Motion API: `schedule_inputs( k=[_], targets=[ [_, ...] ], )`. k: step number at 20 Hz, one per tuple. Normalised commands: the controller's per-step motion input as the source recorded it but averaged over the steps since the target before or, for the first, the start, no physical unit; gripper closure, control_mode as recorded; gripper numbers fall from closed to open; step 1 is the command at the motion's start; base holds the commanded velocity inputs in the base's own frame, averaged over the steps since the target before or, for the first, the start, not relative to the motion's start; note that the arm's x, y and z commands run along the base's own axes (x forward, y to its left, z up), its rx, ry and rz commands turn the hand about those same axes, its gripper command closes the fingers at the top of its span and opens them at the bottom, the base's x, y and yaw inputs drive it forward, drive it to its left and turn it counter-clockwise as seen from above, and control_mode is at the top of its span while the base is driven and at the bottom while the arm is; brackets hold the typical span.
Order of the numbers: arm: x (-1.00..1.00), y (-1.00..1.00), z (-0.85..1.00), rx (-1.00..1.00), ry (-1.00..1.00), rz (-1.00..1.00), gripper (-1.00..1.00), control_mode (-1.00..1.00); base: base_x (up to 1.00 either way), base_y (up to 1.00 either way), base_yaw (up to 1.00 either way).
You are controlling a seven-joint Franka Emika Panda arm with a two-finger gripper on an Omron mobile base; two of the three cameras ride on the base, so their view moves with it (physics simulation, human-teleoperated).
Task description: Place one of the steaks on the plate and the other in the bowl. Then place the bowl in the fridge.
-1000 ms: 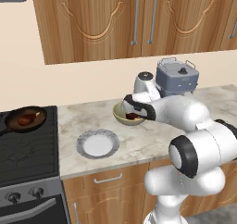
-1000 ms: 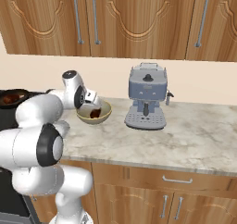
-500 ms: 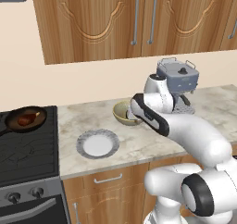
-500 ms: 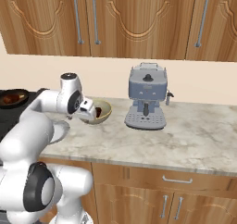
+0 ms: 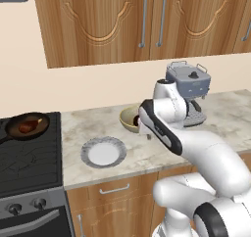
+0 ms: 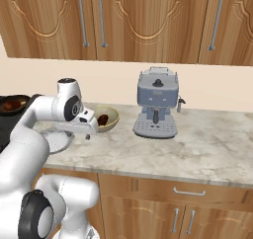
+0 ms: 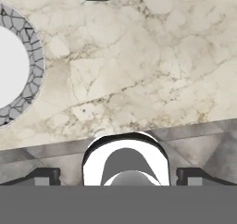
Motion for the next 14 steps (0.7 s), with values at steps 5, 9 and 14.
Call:
schedule_inputs(
  k=[5,9,14],
  targets=[
    [0.00,0.30,0.00,0.00,0.00,0.00,-1.00,-1.00,0.00,0.00,0.00],
    [0.00,0.00,0.00,0.00,0.00,0.00,-1.00,1.00,-0.03,0.83,0.03],
    [0.00,0.00,0.00,0.00,0.00,0.00,-1.00,1.00,0.02,0.82,0.01]
  ],
)
